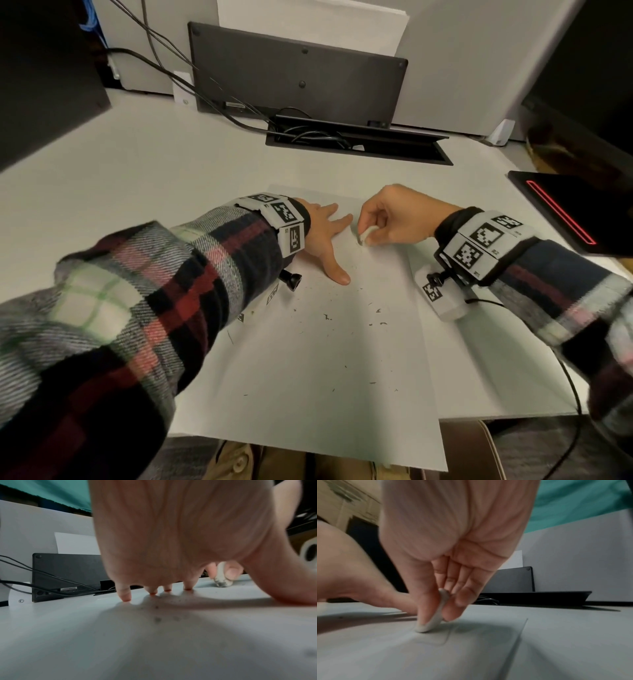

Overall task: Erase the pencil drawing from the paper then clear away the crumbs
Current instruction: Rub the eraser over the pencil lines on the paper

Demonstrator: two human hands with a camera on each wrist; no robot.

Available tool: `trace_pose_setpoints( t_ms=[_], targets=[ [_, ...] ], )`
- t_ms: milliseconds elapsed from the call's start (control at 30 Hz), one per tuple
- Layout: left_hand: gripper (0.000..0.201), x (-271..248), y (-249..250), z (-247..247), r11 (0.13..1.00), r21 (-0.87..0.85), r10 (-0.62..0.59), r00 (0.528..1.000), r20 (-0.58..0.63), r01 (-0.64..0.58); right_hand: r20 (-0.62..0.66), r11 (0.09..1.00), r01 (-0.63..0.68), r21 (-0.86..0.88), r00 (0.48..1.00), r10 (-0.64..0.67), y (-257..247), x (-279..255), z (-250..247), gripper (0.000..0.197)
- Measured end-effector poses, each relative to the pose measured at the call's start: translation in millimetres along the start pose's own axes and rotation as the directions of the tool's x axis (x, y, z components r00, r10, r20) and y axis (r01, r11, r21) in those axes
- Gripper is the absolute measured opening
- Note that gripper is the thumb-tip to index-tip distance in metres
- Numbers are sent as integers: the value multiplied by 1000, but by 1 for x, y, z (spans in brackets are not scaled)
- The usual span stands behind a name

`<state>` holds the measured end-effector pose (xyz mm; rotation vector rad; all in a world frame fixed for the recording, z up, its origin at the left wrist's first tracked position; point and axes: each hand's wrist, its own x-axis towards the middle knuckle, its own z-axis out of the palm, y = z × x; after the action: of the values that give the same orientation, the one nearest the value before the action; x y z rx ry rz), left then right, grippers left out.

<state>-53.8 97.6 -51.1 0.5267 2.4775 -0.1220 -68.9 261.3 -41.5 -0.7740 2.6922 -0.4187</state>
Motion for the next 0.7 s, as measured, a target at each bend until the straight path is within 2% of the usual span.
trace_pose_setpoints(
  t_ms=[67,200,267,333,400,600,700],
  targets=[
    [113,-1,0,0,1000,-5,-1,1000,-2,1,-21,1000,-17,3,1000,17,1,3,-2,9],
    [113,0,0,0,1000,-8,-6,1000,5,6,125,992,-38,121,992,23,0,-10,3,11],
    [113,0,0,0,1000,-7,-1,1000,2,1,72,988,-36,147,997,25,3,-11,2,12],
    [111,0,-1,-1,1000,-13,6,1000,-17,-6,-73,990,-37,136,996,47,9,-4,-4,15],
    [106,1,-3,-3,1000,-29,9,999,-50,-11,-144,990,-57,129,987,76,15,4,-10,16],
    [100,6,-5,-5,998,-64,-8,995,-102,2,-39,995,-29,99,999,33,11,14,-5,12],
    [99,6,-4,-5,999,-45,-6,995,-98,2,-33,999,4,34,999,-3,10,19,-4,15]
  ],
)
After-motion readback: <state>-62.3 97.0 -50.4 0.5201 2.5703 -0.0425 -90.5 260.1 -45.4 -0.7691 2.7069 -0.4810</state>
